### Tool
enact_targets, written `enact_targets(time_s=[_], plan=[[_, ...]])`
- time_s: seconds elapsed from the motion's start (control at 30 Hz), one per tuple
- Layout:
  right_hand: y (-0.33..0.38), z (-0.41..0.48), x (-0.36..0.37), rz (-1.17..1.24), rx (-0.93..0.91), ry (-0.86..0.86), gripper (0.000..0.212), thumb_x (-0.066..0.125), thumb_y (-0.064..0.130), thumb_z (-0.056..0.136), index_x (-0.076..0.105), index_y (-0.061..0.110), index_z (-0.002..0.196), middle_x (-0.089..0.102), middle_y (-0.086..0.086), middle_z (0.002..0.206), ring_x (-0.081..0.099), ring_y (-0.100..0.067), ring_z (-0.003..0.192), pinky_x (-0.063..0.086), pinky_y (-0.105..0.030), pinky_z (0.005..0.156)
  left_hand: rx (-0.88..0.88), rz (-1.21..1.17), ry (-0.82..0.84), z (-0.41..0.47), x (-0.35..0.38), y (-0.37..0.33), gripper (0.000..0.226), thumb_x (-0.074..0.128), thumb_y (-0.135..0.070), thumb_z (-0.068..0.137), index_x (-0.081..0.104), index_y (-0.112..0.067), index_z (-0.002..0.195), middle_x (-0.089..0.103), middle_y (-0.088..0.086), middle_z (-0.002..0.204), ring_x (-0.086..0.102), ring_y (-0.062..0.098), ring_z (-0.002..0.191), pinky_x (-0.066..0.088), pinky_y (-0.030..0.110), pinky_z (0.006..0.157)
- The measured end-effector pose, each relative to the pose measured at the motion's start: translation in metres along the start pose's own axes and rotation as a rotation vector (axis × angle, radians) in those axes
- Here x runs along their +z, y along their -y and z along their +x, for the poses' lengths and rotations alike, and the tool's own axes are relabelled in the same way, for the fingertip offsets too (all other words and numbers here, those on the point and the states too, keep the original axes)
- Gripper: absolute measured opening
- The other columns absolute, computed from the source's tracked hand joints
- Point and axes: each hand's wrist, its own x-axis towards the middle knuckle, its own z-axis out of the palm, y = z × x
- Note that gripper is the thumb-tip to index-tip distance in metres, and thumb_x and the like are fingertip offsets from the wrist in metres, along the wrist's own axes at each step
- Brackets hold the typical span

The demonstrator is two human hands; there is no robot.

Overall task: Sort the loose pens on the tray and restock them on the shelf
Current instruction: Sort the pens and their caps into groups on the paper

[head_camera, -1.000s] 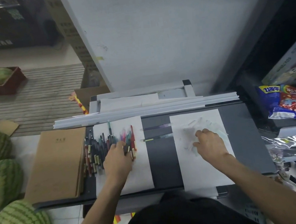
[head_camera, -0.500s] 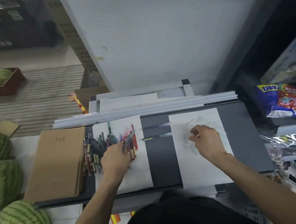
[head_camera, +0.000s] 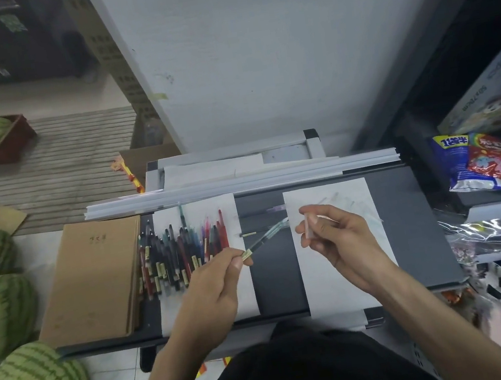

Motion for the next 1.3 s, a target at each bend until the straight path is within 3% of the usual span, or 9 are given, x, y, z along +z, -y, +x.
enact_targets(time_s=[0.17,0.3,0.4,0.57,0.77,0.9,1.07,1.2,1.3], plan=[[0.017,-0.013,0.012,0.217,0.015,0.017,0.018,0.056,0.002,0.1,0.068,-0.003,0.113,0.076,-0.016,0.11,0.075,-0.026,0.097,0.061,-0.025,0.086,0.033,-0.046,0.033,-0.009,-0.002,-0.02,0.028,0.034,-0.042,0.109,0.061,-0.039,0.104,0.039,0.002,0.059,0.034,0.019,0.053,0.026,0.035,0.052],[0.025,-0.018,0.017,0.204,0.02,0.046,0.017,0.056,0.009,0.101,0.064,-0.005,0.104,0.077,-0.011,0.111,0.074,-0.031,0.108,0.061,-0.027,0.089,0.014,-0.066,0.045,-0.011,0.001,-0.023,0.029,0.033,-0.043,0.109,0.061,-0.037,0.105,0.035,-0.004,0.057,0.032,0.013,0.052,0.027,0.042,0.053],[0.028,-0.021,0.019,0.2,0.032,0.039,0.017,0.055,0.008,0.102,0.065,-0.005,0.1,0.078,-0.006,0.101,0.074,-0.031,0.108,0.061,-0.026,0.086,0.002,-0.048,0.037,-0.01,0.002,-0.024,0.03,0.031,-0.045,0.109,0.061,-0.039,0.107,0.038,-0.007,0.058,0.035,0.012,0.053,0.03,0.044,0.053],[0.031,-0.023,0.022,0.219,0.017,0.038,0.013,0.052,0.003,0.104,0.06,-0.005,0.109,0.077,-0.005,0.094,0.073,-0.037,0.11,0.062,-0.027,0.082,-0.004,-0.03,0.006,-0.01,0.003,-0.025,0.031,0.031,-0.043,0.11,0.061,-0.038,0.108,0.041,-0.006,0.06,0.037,0.014,0.054,0.031,0.043,0.053],[0.03,-0.024,0.023,0.207,-0.029,0.006,0.013,0.054,0.005,0.103,0.061,-0.003,0.11,0.076,-0.018,0.102,0.073,-0.043,0.107,0.064,-0.035,0.085,-0.004,-0.013,-0.005,-0.013,0.006,-0.023,0.03,0.031,-0.042,0.109,0.061,-0.037,0.107,0.041,-0.007,0.059,0.037,0.012,0.053,0.028,0.037,0.052],[0.027,-0.025,0.025,0.142,-0.109,-0.038,0.011,0.053,0.006,0.104,0.06,0.001,0.111,0.077,-0.017,0.099,0.074,-0.043,0.102,0.064,-0.034,0.081,0.01,-0.011,-0.012,-0.014,0.007,-0.02,0.029,0.032,-0.04,0.109,0.06,-0.037,0.106,0.04,-0.005,0.059,0.036,0.012,0.053,0.025,0.03,0.052],[0.02,-0.026,0.031,0.017,-0.142,0.008,0.01,0.056,0.006,0.103,0.064,0.002,0.105,0.076,-0.021,0.103,0.075,-0.041,0.1,0.064,-0.038,0.083,0.033,-0.009,0.0,-0.014,0.007,-0.018,0.026,0.033,-0.038,0.11,0.059,-0.038,0.105,0.044,0.003,0.062,0.038,0.018,0.055,0.028,0.035,0.052],[0.014,-0.028,0.037,0.021,-0.112,-0.009,0.01,0.057,0.003,0.102,0.067,0.003,0.101,0.076,-0.022,0.102,0.076,-0.037,0.099,0.063,-0.032,0.08,0.054,-0.017,-0.015,-0.012,0.008,-0.017,0.027,0.034,-0.036,0.11,0.06,-0.036,0.105,0.043,0.006,0.061,0.037,0.025,0.055,0.027,0.038,0.052],[0.002,-0.023,0.036,0.067,-0.076,-0.084,0.012,0.056,0.0,0.102,0.065,0.002,0.096,0.076,-0.022,0.101,0.077,-0.033,0.097,0.062,-0.027,0.075,0.06,-0.006,-0.025,-0.005,0.009,-0.013,0.031,0.034,-0.034,0.109,0.064,-0.029,0.103,0.042,0.0,0.059,0.034,0.019,0.051,0.025,0.038,0.051]])
